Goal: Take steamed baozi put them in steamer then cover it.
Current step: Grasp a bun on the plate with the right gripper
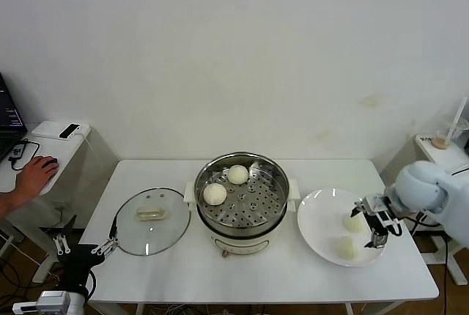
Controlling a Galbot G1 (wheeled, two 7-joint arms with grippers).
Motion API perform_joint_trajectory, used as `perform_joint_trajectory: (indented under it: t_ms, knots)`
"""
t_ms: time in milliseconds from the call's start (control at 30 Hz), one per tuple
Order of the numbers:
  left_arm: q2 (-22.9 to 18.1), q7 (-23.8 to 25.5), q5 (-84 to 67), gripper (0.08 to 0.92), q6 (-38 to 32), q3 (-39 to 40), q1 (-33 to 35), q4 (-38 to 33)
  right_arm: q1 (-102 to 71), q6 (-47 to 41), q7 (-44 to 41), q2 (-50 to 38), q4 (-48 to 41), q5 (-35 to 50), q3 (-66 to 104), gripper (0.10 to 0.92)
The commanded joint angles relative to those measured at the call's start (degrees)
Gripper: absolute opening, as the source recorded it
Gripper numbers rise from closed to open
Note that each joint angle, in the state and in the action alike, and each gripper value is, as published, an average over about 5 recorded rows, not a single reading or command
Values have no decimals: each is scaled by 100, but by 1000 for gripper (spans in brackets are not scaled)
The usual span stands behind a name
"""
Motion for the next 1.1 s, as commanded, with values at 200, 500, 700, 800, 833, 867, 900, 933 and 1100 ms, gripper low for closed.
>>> perform_joint_trajectory:
  t_ms: [200, 500, 700, 800, 833, 867, 900, 933, 1100]
  knots:
    - [-41, 2, 18, 823, 11, -39, 12, -16, -1297, 60, 71, 375, -519, -369, 918, 823]
    - [-53, 0, 40, 823, 2, -55, -6, 30, -1241, 60, 143, 660, -900, -454, 906, 823]
    - [-47, -1, 50, 823, 1, -56, -27, 41, -1207, 27, 166, 816, -1040, -465, 880, 818]
    - [-46, -2, 50, 823, 0, -58, -28, 52, -1219, -12, 173, 847, -1044, -460, 857, 806]
    - [-47, -3, 51, 823, -1, -58, -30, 55, -1221, -26, 179, 858, -1050, -459, 850, 802]
    - [-48, -3, 51, 823, -1, -57, -32, 57, -1222, -39, 185, 869, -1058, -460, 847, 794]
    - [-51, -4, 53, 823, -1, -55, -34, 58, -1223, -51, 188, 879, -1064, -459, 848, 788]
    - [-54, -4, 55, 823, -2, -52, -36, 59, -1224, -61, 189, 887, -1069, -457, 853, 778]
    - [-67, -5, 72, 823, -5, -43, -39, 56, -1219, -100, 166, 892, -1064, -455, 864, 704]
